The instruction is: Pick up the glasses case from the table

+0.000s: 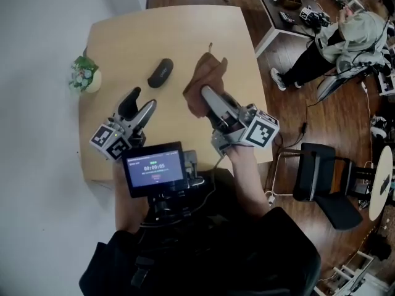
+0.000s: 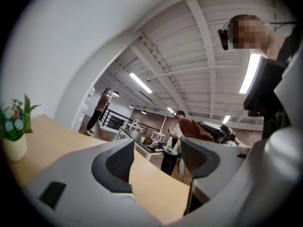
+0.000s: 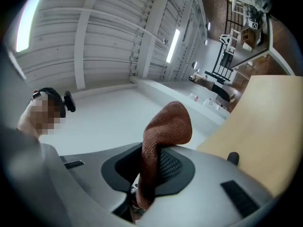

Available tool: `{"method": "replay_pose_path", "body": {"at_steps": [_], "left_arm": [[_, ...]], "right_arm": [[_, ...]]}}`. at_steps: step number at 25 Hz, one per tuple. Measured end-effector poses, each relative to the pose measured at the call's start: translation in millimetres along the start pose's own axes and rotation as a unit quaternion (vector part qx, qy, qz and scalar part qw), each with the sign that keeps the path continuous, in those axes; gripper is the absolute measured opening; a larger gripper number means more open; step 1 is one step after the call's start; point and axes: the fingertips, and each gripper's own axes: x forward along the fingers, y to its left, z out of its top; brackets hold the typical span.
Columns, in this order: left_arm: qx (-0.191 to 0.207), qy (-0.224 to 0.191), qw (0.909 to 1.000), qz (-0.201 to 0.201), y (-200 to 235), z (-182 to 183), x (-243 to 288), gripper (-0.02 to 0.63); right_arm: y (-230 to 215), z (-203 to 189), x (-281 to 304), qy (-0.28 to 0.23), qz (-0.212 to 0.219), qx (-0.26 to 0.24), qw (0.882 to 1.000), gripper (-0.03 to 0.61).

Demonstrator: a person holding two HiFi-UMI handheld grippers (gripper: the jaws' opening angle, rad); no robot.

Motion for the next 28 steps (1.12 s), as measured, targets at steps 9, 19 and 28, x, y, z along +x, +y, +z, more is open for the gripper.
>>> {"method": "replay_pose_path", "body": {"at_steps": [9,19,28], "left_arm": [[0.036,0.088,0.9953,0.019,92.9,-50.7,22.7,0.387],[0.123,0.261,0.9536,0.087,168.8,-132.3,106.4,0.457],[0.157,0.354,0.9174,0.092,210.0,-200.1,167.2,0.457]], "right_arm": [[-7.0,-24.9,4.3,0.000,-0.087,-0.032,0.996,0.060],[-59.5,26.9,-5.2,-0.012,-0.101,0.007,0.995,0.060],[-112.4,60.4,-39.4,-0.036,-0.114,0.033,0.992,0.060]]}}
